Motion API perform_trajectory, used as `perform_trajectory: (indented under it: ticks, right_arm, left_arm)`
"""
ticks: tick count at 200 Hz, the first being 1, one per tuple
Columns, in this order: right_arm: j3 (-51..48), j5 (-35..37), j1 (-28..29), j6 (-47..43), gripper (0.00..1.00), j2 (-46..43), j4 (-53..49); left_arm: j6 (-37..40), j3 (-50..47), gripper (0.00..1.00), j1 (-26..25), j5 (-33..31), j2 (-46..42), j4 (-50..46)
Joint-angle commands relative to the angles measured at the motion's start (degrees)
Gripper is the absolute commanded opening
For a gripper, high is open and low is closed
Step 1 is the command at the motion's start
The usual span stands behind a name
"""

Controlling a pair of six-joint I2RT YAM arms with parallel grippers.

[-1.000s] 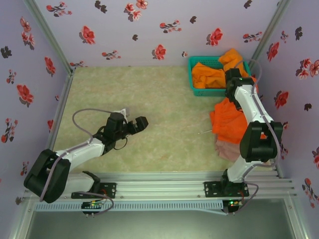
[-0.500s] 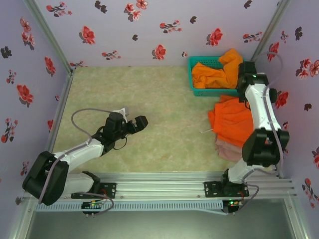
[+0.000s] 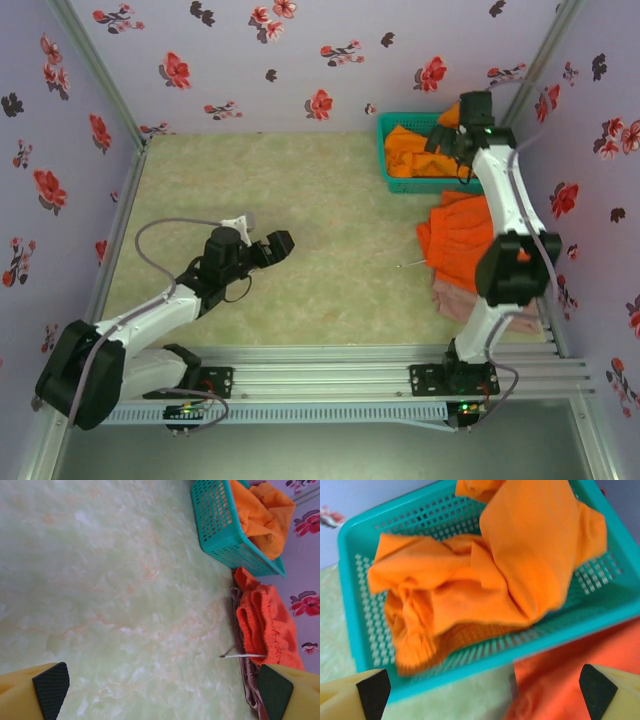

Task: Fold and stack the shorts

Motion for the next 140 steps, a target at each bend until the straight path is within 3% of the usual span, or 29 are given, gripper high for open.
perform_trajectory:
  ticks: [1, 41, 76, 88, 117, 140]
  right_arm:
    - [9.6, 6.1, 0.1, 0.1, 0.99, 8.5, -4.2]
    - [27.2, 12.4, 0.0, -1.4, 0.99, 24.8, -10.7]
    - [31.9, 12.3, 0.0, -2.4, 0.98, 32.5, -11.8]
    - [32.5, 9.3, 0.0, -2.3, 0.85, 33.8, -11.9]
    - [33.0, 4.8, 0.0, -0.3, 0.31, 33.2, -11.8]
    - [31.4, 1.2, 0.7, 1.4, 0.01, 28.5, -9.5]
  left_arm:
    - [2.3, 0.0, 0.99, 0.3, -0.1, -2.3, -2.8]
    - [3.0, -0.2, 0.99, 0.5, -0.6, -5.1, -5.7]
    - [2.9, -1.1, 0.99, 0.9, -0.9, -6.9, -6.7]
    - [2.8, -1.2, 0.99, 1.0, -1.0, -7.3, -6.9]
    - [2.7, -1.4, 0.99, 1.2, -1.1, -8.0, -7.3]
    - [2.5, -1.8, 0.99, 1.2, -1.6, -8.5, -7.3]
